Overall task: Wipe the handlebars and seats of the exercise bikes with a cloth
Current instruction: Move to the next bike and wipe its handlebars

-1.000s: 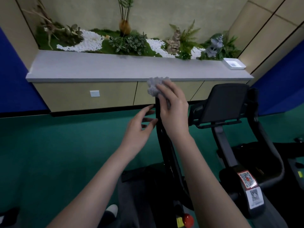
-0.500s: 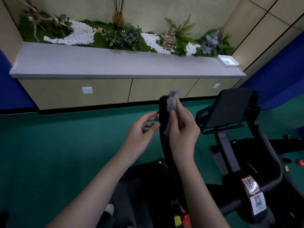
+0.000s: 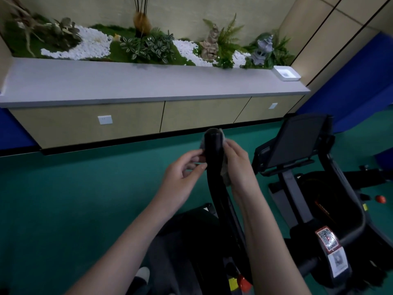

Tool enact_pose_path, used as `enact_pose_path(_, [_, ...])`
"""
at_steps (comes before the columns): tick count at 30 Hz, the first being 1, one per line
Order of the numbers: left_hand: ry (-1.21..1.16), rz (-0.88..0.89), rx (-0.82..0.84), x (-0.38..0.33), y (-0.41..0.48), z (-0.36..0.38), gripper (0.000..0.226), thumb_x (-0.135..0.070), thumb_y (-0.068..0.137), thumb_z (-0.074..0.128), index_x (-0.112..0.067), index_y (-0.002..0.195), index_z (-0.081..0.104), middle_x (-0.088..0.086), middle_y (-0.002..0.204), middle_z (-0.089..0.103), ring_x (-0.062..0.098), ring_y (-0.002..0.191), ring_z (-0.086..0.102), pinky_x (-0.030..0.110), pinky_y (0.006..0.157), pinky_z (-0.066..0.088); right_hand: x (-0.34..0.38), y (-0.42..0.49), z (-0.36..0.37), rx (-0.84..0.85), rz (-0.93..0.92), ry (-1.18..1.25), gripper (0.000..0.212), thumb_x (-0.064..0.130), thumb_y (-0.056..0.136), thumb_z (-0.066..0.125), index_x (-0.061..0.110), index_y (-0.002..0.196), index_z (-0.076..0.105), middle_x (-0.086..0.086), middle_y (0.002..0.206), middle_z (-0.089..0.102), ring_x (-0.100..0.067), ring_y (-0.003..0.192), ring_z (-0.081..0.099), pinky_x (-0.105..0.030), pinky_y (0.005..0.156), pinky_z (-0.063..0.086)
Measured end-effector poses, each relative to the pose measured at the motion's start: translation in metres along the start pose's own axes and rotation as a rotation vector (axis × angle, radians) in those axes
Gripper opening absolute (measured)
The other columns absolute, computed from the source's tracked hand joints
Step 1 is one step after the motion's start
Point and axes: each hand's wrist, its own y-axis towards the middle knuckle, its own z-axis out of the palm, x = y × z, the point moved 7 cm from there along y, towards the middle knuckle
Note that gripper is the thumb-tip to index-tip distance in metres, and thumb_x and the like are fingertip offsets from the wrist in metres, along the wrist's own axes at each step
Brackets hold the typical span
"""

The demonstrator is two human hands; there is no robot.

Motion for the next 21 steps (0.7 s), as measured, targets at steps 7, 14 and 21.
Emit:
enact_pose_path(7, [-0.074,-0.022,0.021,0.007,0.003,0.001,0.032,-0.005,0.09,0.059,-0.033,0.104,0.06,-0.011,0.095,0.065,0.005,0.085,0.062,0.014,0.076,0.047,0.011,-0.011,-0.007,-0.247,-0.167,-0.078,0.017,0.014,0.099,0.047,0.022,0.107,0.061,-0.004,0.096,0.07,-0.019,0.092,0.067,-0.037,0.082,0.052])
enact_pose_path(14, [-0.12,-0.025,-0.017,0.011,0.003,0.002,0.034,-0.002,0.088,0.06,-0.033,0.102,0.061,-0.003,0.098,0.066,0.008,0.082,0.061,0.018,0.073,0.047,0.033,-0.033,-0.011,-0.337,-0.51,-0.211,0.023,0.002,0.093,0.054,0.01,0.113,0.063,0.012,0.1,0.067,0.001,0.096,0.064,-0.018,0.084,0.049])
enact_pose_path(21, [-0.176,-0.031,-0.083,0.011,-0.002,0.008,0.027,-0.007,0.088,0.062,-0.027,0.105,0.064,-0.002,0.099,0.069,0.007,0.088,0.063,0.018,0.077,0.047,0.093,0.016,0.018,0.327,-0.589,-0.777,0.018,0.013,0.096,0.053,0.015,0.107,0.067,0.019,0.081,0.061,0.002,0.063,0.058,-0.014,0.062,0.044])
